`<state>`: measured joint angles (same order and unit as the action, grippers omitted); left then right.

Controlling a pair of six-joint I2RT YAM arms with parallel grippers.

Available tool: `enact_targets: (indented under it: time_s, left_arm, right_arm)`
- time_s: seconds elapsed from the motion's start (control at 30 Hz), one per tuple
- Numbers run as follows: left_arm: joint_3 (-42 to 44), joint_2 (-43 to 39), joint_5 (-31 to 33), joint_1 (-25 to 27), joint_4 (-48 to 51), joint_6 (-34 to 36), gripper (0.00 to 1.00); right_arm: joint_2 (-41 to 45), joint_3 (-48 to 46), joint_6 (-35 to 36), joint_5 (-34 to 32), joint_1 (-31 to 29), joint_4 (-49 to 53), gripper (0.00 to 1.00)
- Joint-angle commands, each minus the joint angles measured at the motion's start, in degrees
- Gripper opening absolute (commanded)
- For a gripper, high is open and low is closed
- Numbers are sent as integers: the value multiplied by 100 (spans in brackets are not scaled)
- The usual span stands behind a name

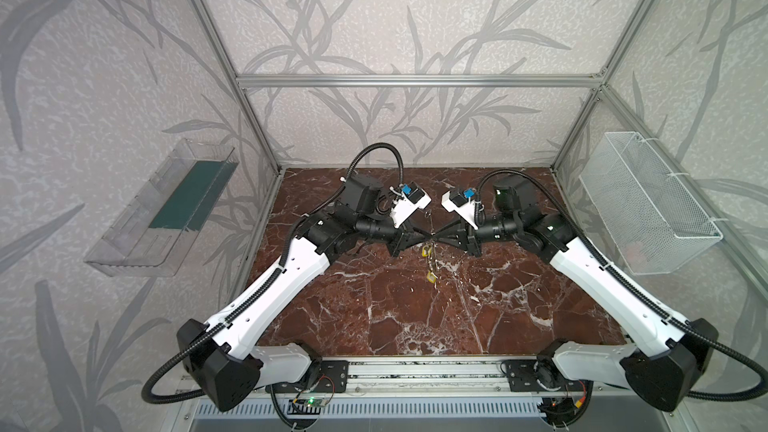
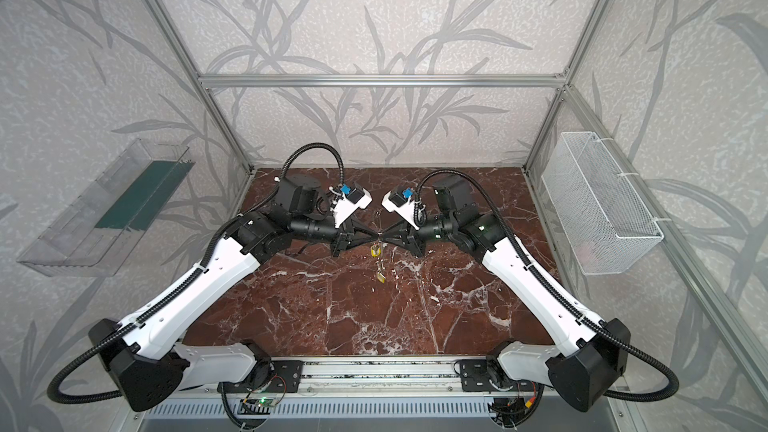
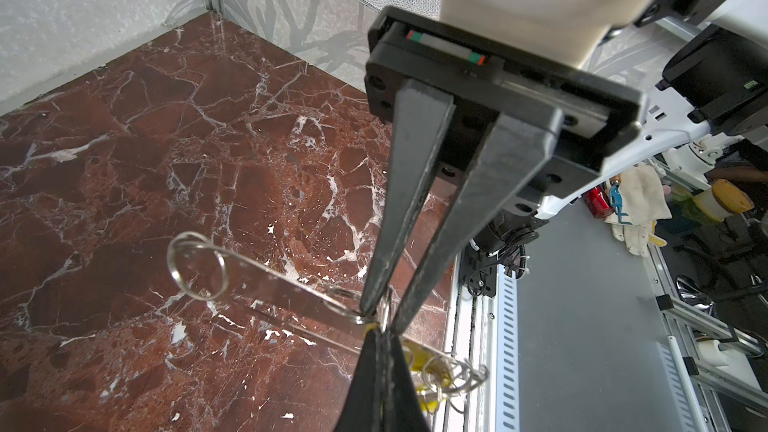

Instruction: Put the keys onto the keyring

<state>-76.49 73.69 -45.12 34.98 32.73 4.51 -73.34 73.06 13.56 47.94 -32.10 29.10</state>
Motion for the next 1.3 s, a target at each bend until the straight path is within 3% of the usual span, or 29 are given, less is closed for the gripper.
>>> enact_targets:
  time_s: [0.0,0.07,0.3,0.4,0.57,0.7,0.97,1.27]
  left_arm:
    - [-212,-71,-139,58,-132,111,0]
    - [-210,-60,-138,70,-153,95,0]
    - [-70,-157,98,66,-533,-154,0]
    - [110,-294,326,63,-1035,-481,12]
    - [190,-439,635,-35,-1437,-920,23]
    - [337,-548,680,-149,-1863,-1280,26]
    - [690,-532,675,-231,-2826,-2042,30]
    - [705,-217,466,-284,-3451,-2739,35]
  right_arm:
    - [-56,200,52,197,-122,126,9]
    - [-73,225,68,198,-143,160,0]
    - [124,-2,-53,-160,-141,-236,0]
    - [337,-311,-320,-383,-123,-858,0]
    - [629,-861,-980,-698,-1,-2121,0]
    - [846,-1345,-1620,-873,125,-3249,0]
    - [907,-1929,-3263,-612,649,-5232,0]
    - [978,-1988,-3343,-493,670,-5415,0]
